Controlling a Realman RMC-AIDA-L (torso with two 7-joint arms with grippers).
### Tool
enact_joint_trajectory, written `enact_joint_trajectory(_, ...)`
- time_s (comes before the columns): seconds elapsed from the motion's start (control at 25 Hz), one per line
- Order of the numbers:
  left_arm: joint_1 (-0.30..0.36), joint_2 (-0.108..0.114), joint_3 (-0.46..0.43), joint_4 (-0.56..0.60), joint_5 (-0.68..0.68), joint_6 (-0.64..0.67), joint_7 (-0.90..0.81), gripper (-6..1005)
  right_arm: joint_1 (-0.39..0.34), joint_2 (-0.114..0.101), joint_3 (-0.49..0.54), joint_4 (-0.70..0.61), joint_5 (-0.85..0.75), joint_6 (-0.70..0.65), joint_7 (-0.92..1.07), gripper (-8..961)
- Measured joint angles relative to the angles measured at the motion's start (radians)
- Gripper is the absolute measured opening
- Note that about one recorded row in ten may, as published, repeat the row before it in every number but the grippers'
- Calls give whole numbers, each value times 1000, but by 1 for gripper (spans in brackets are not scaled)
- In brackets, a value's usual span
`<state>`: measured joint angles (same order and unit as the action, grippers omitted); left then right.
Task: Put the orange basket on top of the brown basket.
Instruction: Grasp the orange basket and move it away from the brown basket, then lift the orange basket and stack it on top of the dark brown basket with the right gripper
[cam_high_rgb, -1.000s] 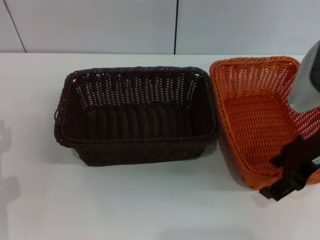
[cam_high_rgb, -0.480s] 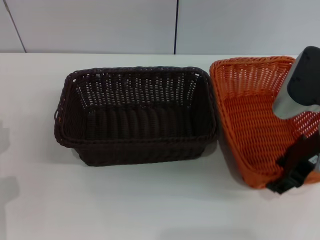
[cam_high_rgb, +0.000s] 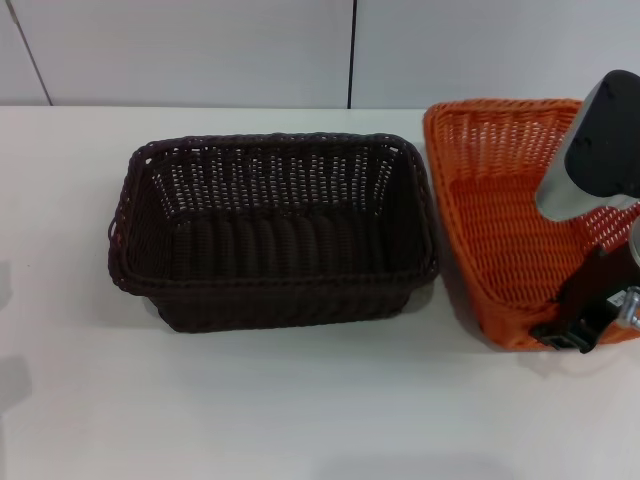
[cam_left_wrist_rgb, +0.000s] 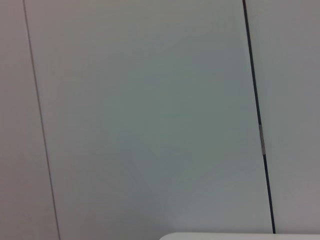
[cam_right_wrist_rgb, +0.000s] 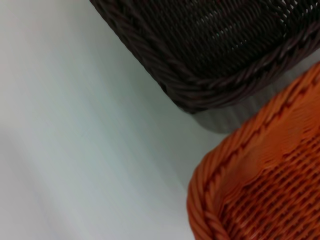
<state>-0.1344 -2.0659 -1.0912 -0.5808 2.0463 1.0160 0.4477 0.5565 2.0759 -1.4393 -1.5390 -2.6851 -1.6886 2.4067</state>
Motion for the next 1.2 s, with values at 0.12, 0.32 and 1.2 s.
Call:
enact_joint_trajectory(0.12, -2, 0, 0, 9, 0, 1, -11, 712, -1, 0, -3, 0, 0, 8, 15, 272)
enact_joint_trajectory(0.32, -4, 1, -1, 15, 4, 5, -18, 712, -6, 1, -4, -23, 0, 15, 43, 185)
enact_joint_trajectory(1.2, -14, 1, 4, 36, 1, 6, -27, 712, 66, -3, -102, -337, -68, 136, -27, 137)
